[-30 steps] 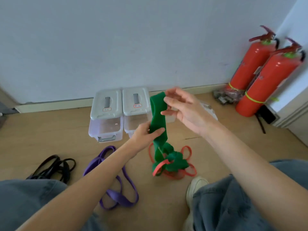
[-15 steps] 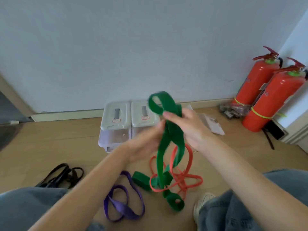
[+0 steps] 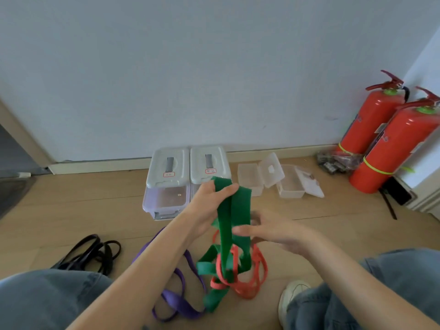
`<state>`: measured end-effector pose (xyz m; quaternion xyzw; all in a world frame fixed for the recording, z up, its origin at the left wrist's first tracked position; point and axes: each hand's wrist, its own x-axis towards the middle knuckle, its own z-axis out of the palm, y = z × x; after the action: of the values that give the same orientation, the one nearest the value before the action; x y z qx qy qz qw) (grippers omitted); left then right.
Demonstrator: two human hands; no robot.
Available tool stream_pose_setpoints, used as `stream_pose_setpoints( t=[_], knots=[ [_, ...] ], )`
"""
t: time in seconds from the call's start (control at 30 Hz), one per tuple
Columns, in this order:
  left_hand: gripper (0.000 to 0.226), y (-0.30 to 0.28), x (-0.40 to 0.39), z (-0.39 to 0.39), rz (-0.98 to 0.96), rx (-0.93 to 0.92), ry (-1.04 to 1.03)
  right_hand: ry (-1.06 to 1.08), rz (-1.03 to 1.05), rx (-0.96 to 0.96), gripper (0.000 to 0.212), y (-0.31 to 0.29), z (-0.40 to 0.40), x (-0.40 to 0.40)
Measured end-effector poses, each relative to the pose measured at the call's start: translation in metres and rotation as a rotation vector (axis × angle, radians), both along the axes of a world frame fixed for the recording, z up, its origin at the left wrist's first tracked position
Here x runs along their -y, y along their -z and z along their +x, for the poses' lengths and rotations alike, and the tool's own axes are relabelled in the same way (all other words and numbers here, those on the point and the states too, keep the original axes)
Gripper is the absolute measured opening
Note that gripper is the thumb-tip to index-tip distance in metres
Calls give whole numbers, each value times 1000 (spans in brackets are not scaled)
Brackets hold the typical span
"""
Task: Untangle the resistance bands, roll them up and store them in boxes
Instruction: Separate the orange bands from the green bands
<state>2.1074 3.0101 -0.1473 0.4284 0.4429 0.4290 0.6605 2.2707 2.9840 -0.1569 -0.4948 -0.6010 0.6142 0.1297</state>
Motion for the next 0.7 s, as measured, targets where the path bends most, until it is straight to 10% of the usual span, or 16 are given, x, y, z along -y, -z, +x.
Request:
stream_pose_setpoints(
  t=[0.27, 0.4, 0.7],
  knots=[
    [39, -31, -11, -2, 11, 220, 101, 277, 272, -161, 9, -27, -7, -2],
    [46, 13, 19, -2, 76, -225, 507, 538, 124, -393, 10, -54, -4, -20],
    [32, 6, 15, 10, 36, -82, 203, 7, 11, 78, 56, -15, 23, 8]
  ],
)
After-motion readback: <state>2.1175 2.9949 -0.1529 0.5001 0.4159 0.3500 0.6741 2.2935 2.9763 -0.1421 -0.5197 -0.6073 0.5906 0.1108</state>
